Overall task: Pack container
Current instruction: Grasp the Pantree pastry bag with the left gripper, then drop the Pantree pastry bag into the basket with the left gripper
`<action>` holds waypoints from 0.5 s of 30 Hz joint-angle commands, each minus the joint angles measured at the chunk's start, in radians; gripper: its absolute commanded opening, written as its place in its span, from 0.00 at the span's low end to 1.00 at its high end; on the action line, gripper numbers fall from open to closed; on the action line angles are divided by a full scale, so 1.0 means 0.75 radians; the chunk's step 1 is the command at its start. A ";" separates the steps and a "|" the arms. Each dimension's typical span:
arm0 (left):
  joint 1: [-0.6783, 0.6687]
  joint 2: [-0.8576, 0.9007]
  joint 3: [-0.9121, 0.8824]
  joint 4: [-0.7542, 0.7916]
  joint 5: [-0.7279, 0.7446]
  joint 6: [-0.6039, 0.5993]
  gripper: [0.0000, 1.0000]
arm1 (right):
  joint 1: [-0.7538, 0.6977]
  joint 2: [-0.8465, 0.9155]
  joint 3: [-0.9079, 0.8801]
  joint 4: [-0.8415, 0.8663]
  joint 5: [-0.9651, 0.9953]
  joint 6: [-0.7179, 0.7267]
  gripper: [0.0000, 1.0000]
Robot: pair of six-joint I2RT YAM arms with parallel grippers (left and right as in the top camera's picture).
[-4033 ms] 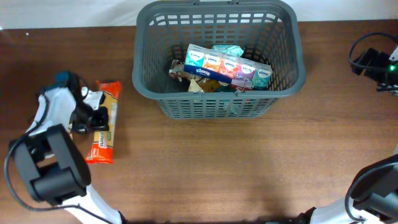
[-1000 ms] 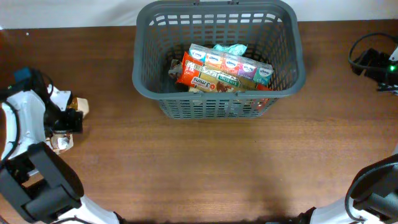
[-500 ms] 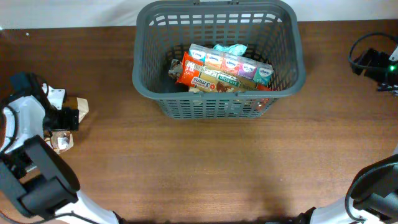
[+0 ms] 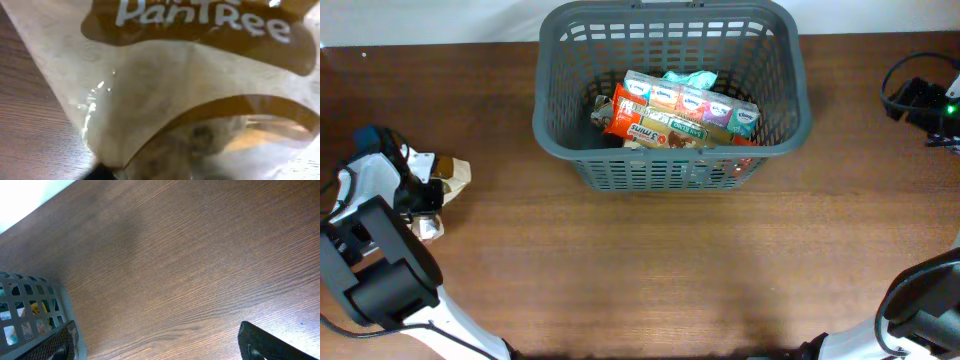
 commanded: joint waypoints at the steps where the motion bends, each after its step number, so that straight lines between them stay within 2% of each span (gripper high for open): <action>1: 0.009 0.023 -0.011 -0.021 0.012 0.011 0.02 | 0.004 -0.018 -0.005 0.004 -0.007 0.010 0.99; 4: 0.009 0.010 0.033 -0.070 0.085 0.011 0.02 | 0.004 -0.018 -0.005 0.004 -0.006 0.011 0.99; 7: 0.001 -0.038 0.193 -0.185 0.205 0.004 0.02 | 0.004 -0.018 -0.005 0.004 -0.007 0.010 0.99; 10: -0.029 -0.098 0.441 -0.303 0.259 -0.050 0.02 | 0.004 -0.018 -0.005 0.004 -0.007 0.010 0.99; 11: -0.051 -0.131 0.595 -0.363 0.285 -0.049 0.01 | 0.004 -0.018 -0.005 0.004 -0.006 0.010 0.99; 15: -0.144 -0.220 0.986 -0.441 0.326 -0.048 0.02 | 0.004 -0.018 -0.005 0.004 -0.006 0.010 0.99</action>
